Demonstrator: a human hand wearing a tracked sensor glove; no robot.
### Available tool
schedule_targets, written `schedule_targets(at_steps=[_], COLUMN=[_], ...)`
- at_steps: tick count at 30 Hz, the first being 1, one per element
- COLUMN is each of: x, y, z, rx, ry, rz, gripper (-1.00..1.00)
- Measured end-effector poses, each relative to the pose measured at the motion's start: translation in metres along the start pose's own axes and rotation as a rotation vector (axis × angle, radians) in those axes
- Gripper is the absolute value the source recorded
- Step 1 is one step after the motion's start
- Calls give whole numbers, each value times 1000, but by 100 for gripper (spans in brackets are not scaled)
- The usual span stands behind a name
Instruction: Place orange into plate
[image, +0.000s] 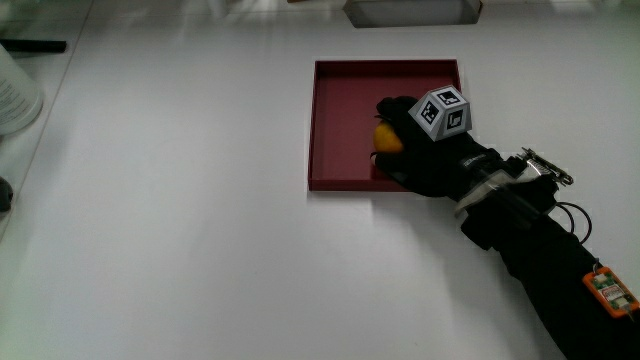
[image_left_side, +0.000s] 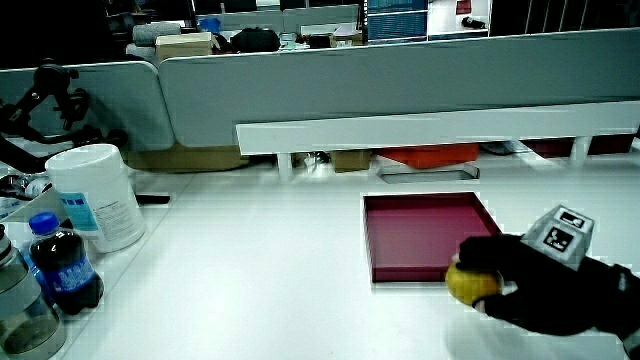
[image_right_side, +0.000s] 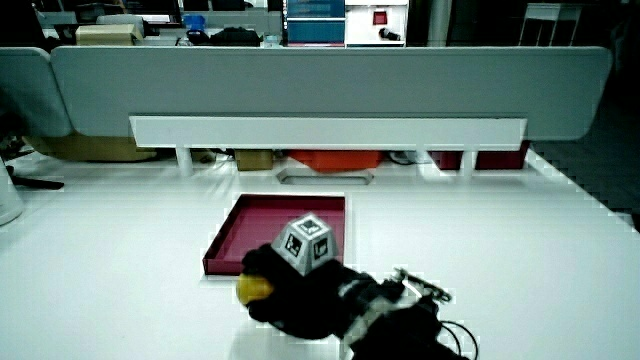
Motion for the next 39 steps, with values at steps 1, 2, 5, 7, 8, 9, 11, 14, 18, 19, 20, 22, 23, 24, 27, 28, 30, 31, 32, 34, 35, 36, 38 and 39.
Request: schedule_targets(at_steps=[1, 2, 5, 7, 8, 9, 11, 14, 18, 19, 20, 22, 23, 24, 27, 28, 30, 31, 32, 34, 35, 36, 38, 39], x=[5, 6, 16, 14, 13, 13, 14, 12, 12, 13, 14, 14, 19, 22, 29, 31, 27, 31, 49, 47, 52, 47, 61, 57], y=[3, 4, 4, 5, 5, 7, 10, 14, 17, 18, 19, 20, 20, 18, 4, 3, -9, -11, -7, -28, -36, -42, -51, -59], z=[-3, -5, -12, -9, -10, -10, -15, -17, -18, -19, -21, -22, -23, -23, -9, -5, 13, 14, 7, 23, 23, 27, 14, 16], rx=[3, -4, -1, 1, 12, 0, -41, -87, -136, -141, -156, -165, -162, -173, -83, -64, -35, -45, -86, -81, -66, -53, -72, -65], ry=[3, 6, 39, 46, 37, 39, 30, 17, 10, -1, 1, -14, -9, 19, 133, 142, 168, 180, 265, 209, 60, 29, -25, -24], rz=[-32, -34, -61, -55, -60, -59, -60, -56, -65, -76, -85, -89, -102, -101, -57, -60, -18, -7, 20, -11, -63, -50, -98, -73], gripper=[0, 0, 0, 0, 0, 0, 0, 0, -15, -23, -31, -46, -54, -62, -85, -92, -100, -100, -100, -100, -100, -100, -100, -100])
